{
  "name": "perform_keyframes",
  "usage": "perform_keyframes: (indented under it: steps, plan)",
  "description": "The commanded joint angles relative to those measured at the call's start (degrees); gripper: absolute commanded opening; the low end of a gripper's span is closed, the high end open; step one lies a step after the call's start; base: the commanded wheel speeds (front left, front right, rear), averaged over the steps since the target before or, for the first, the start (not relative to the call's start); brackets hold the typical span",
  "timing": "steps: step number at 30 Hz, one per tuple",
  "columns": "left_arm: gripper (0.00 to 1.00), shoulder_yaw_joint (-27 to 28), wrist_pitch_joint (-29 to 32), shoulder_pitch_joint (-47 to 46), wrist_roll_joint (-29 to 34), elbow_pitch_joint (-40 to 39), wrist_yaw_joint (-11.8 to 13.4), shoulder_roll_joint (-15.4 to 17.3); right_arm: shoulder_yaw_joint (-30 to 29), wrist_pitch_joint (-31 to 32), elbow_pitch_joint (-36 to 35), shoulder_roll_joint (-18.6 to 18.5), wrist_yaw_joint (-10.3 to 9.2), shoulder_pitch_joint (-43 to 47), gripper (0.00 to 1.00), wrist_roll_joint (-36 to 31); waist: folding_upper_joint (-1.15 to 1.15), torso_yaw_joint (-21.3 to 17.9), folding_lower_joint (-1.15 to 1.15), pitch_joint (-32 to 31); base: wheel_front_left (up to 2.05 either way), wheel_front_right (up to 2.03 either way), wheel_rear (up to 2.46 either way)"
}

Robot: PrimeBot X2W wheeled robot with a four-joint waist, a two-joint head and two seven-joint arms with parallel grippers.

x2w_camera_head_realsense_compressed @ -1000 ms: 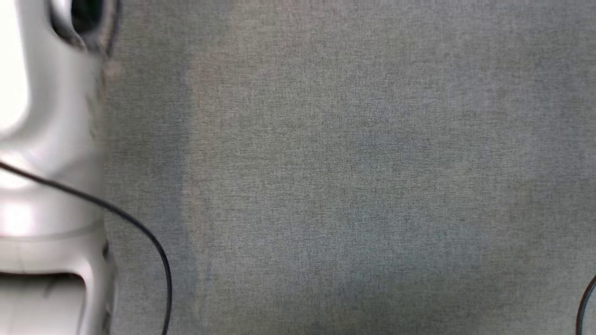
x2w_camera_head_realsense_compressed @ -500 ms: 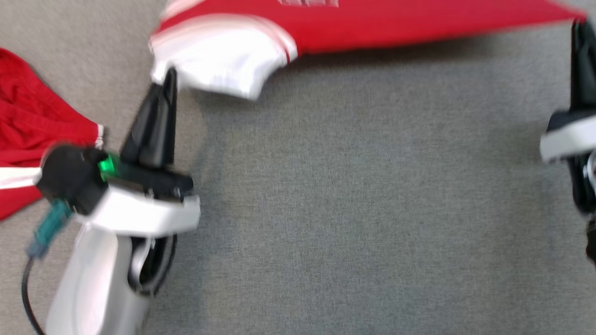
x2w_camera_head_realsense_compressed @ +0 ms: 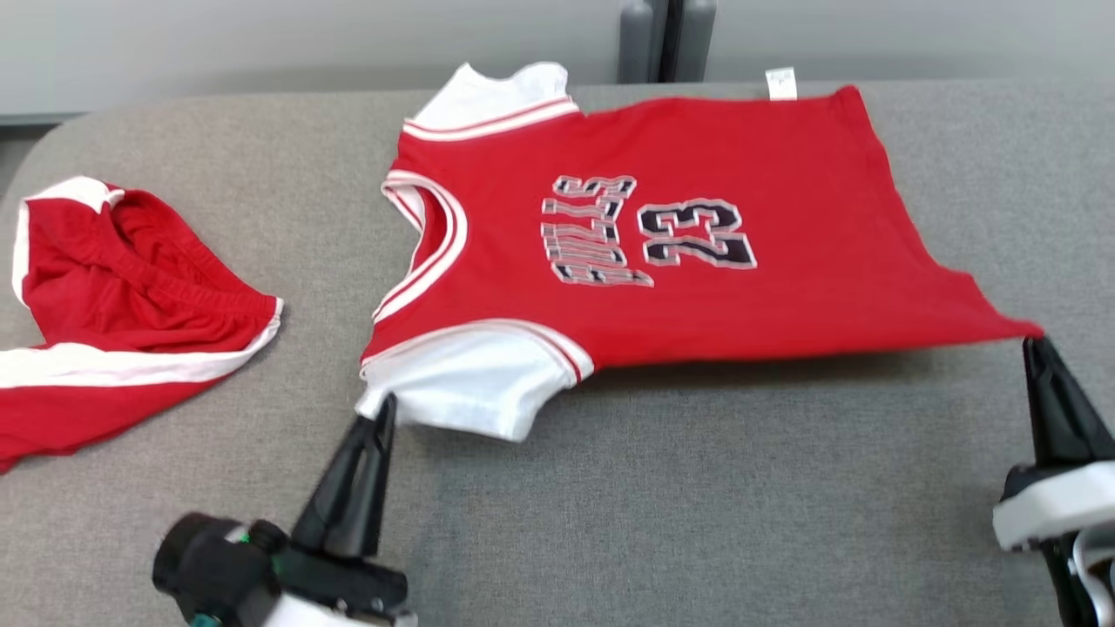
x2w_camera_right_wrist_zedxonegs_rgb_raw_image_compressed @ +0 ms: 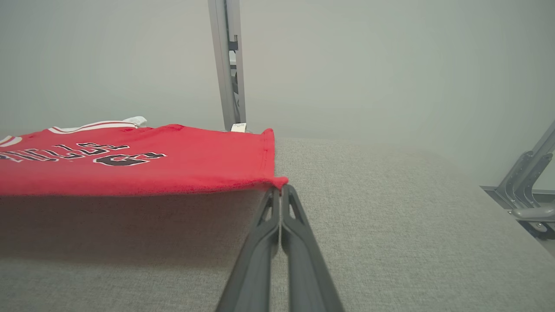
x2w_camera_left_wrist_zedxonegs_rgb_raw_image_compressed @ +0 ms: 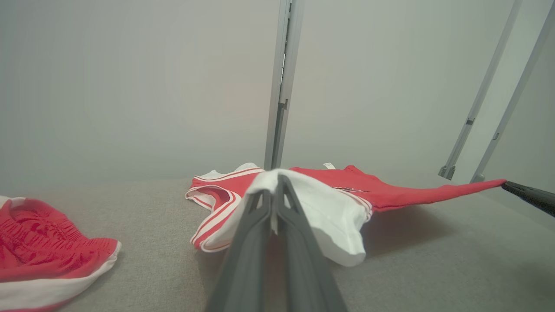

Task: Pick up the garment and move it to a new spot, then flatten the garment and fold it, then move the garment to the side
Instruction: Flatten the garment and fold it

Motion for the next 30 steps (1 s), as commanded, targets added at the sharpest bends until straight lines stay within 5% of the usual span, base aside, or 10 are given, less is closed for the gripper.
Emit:
perform_keyframes:
  steps: [1,17,23,30]
  plan:
    - [0.00,-0.03,0.20,0.43,0.39,-0.37,0.32,0.44,-0.18,-0.04,-0.33,-0.11,-0.01,0.90,0.00,0.06,0.00,-0.01,0.00,-1.03,0.00,0.00,0.00]
    - [0.00,-2.71,11.10,12.26,-1.36,-9.62,3.01,1.42,-3.47,-0.03,-5.81,0.90,-0.01,14.88,0.00,-1.35,0.00,-1.70,0.00,-5.10,0.00,0.00,0.00]
    - [0.00,-2.85,10.76,6.17,-2.57,-7.53,2.65,0.33,-1.76,-0.04,-1.98,1.99,-0.01,10.45,0.00,-0.42,0.00,-2.20,0.00,-5.32,0.00,0.00,0.00]
    - [0.00,-4.06,8.02,-5.87,-1.13,4.81,1.82,-0.87,0.16,-0.03,5.13,2.02,-0.01,2.08,0.00,-0.11,0.00,-1.62,0.00,-3.94,0.00,0.00,0.00]
